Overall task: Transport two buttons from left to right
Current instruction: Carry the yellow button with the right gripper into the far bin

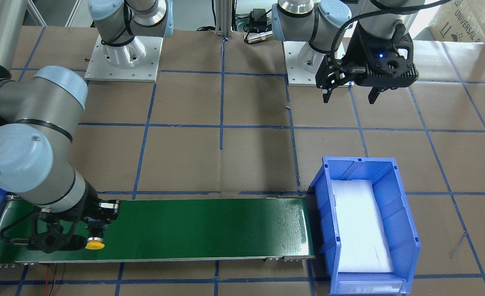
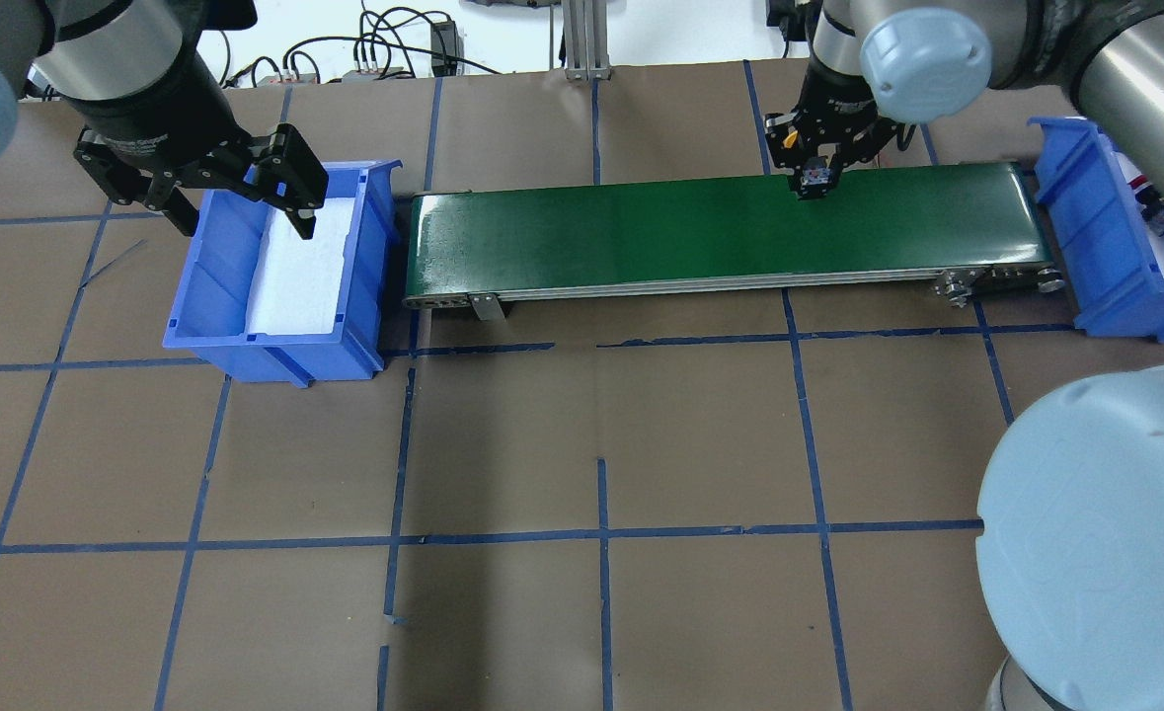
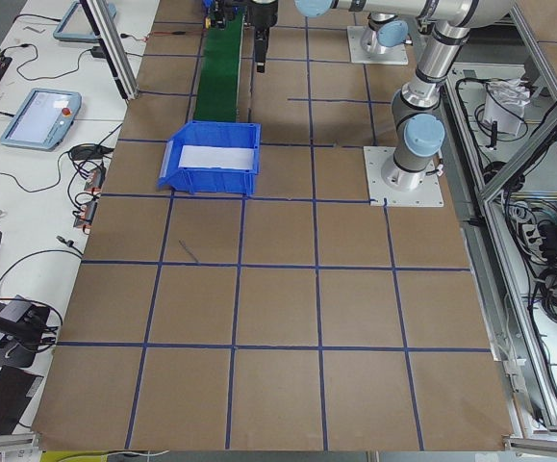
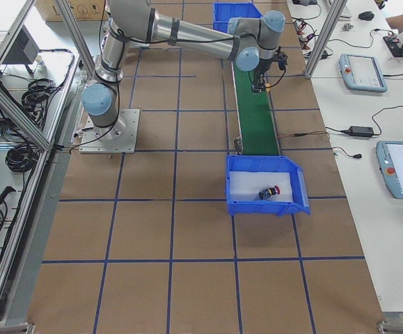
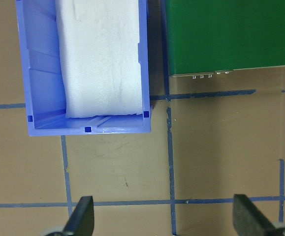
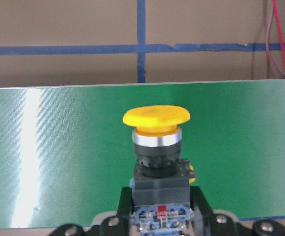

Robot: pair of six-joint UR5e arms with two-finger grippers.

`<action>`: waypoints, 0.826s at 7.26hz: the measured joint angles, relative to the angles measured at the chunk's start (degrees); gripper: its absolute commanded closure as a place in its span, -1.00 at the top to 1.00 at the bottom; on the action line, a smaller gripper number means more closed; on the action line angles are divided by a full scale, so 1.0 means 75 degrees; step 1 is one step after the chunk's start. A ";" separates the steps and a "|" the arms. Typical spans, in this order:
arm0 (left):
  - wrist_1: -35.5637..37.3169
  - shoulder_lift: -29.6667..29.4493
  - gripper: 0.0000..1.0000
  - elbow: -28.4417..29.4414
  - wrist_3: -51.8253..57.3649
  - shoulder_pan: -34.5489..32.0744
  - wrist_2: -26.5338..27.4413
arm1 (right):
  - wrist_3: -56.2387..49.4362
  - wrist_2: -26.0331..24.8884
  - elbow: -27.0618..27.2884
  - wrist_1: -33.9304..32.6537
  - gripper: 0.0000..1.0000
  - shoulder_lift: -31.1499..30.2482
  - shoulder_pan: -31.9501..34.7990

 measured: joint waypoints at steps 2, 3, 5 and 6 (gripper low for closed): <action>-0.0004 0.0000 1.00 0.0000 0.0000 -0.0002 0.0000 | -0.1059 -0.0189 -0.0533 0.0435 -0.45 -0.0114 -0.0772; -0.0001 0.0000 1.00 0.0002 0.0000 -0.0004 -0.0003 | -0.1683 -0.0184 -0.0607 0.0470 -0.45 -0.0161 -0.1322; 0.0011 0.0000 1.00 0.0005 0.0000 -0.0002 -0.0003 | -0.3399 -0.0144 -0.0672 0.0433 -0.45 -0.0138 -0.2553; 0.0008 0.0000 1.00 0.0006 0.0003 0.0007 -0.0001 | -0.4285 -0.0132 -0.0674 0.0390 -0.45 -0.0068 -0.3144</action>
